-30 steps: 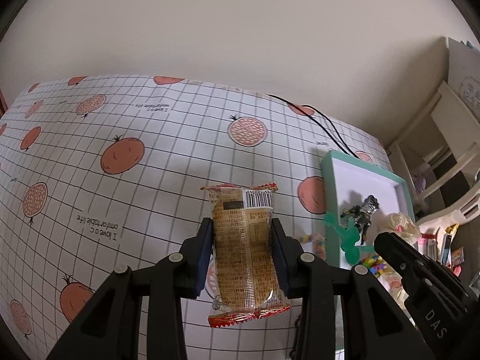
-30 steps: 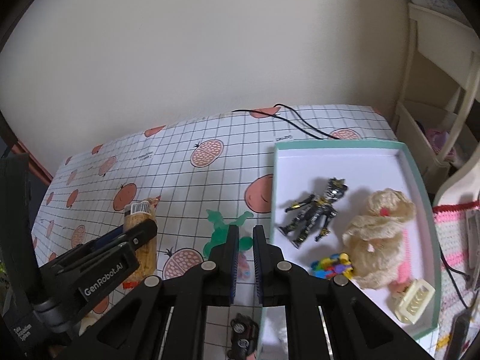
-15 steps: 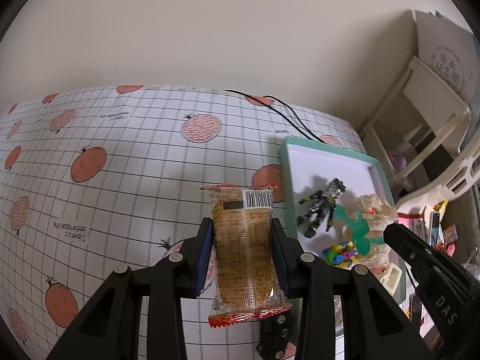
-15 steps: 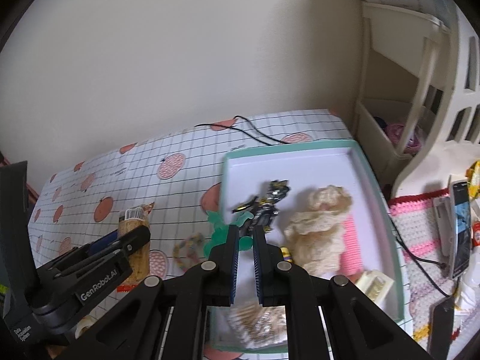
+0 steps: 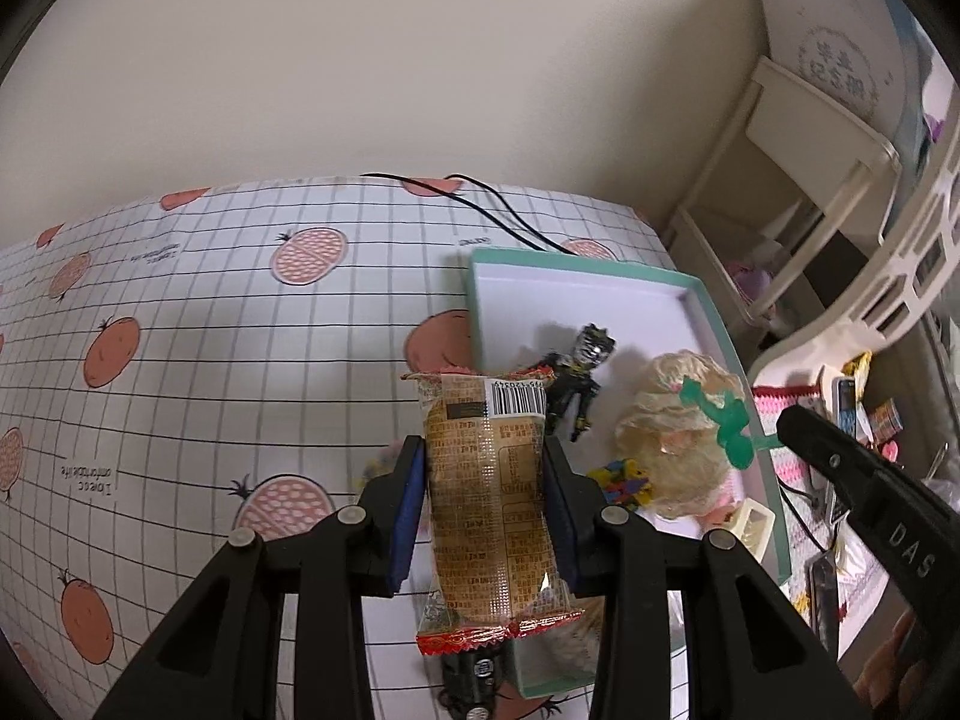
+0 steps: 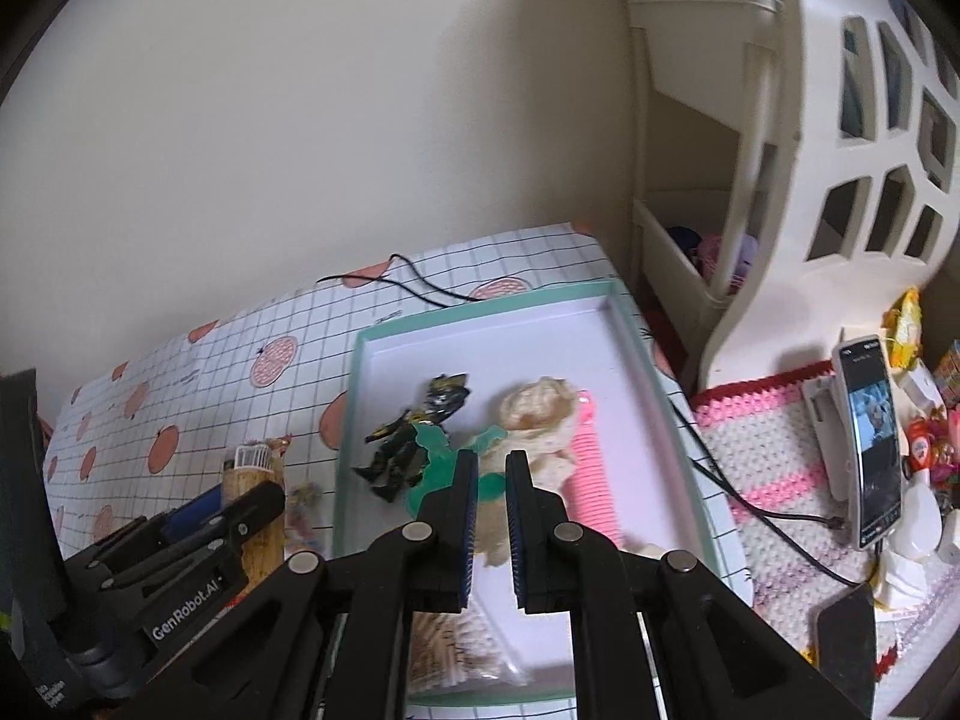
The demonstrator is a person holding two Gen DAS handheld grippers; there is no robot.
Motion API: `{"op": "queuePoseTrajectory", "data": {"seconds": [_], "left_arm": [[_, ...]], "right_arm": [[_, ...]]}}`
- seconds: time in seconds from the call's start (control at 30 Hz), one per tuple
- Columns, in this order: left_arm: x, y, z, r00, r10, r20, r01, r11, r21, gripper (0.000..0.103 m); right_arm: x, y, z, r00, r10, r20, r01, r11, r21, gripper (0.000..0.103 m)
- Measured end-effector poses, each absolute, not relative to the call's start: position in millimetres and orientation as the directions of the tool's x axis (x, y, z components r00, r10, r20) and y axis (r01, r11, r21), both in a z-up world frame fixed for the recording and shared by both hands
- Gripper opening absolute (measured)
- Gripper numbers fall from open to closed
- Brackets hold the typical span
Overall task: Organize objects
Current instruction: 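Carry the snack packet and green toy over the white tray with both tools, then lower the snack packet with the left tool while the right tool lowers the green toy into the tray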
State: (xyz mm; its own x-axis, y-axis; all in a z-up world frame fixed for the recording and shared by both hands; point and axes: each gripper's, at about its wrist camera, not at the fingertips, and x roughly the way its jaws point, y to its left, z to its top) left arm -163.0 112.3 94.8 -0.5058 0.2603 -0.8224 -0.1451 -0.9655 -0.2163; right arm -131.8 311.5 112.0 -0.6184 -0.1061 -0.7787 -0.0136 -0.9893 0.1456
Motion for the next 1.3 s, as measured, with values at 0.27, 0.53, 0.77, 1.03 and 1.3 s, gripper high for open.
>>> {"op": "queuePoseTrajectory", "data": {"seconds": [0.27,0.53,0.77,1.03,1.3], "left_arm": [[-161.5,134.3,84.9,-0.476,0.271,-0.837,-0.185,-0.961,-0.207,0.039],[-160.6,148.2,73.7,-0.447,0.253,-0.858,-0.192,-0.964,-0.184,0.039],[-160.7,155.7,66.8,-0.426,0.247,-0.870,-0.201,-0.964,-0.176,0.039],[-162.7,157.8,56.8,-0.400,0.237,-0.885,-0.201,-0.965,-0.167,0.039],[-162.9,159.4,51.8,-0.390,0.239,-0.889,-0.204,-0.964,-0.170,0.039]], "right_arm": [[-130.3,335.6,113.3,-0.624,-0.073,-0.778,-0.058,-0.989,0.138,0.010],[-128.1,364.0,112.0,-0.622,-0.038,-0.782,-0.135,-0.979,0.155,0.010],[-131.2,375.0,97.7,-0.583,-0.025,-0.812,-0.163,-0.976,0.146,0.010],[-135.1,374.8,81.9,-0.538,-0.037,-0.842,-0.161,-0.976,0.145,0.010],[-138.8,363.5,69.7,-0.500,-0.057,-0.864,-0.125,-0.983,0.137,0.010]]}}
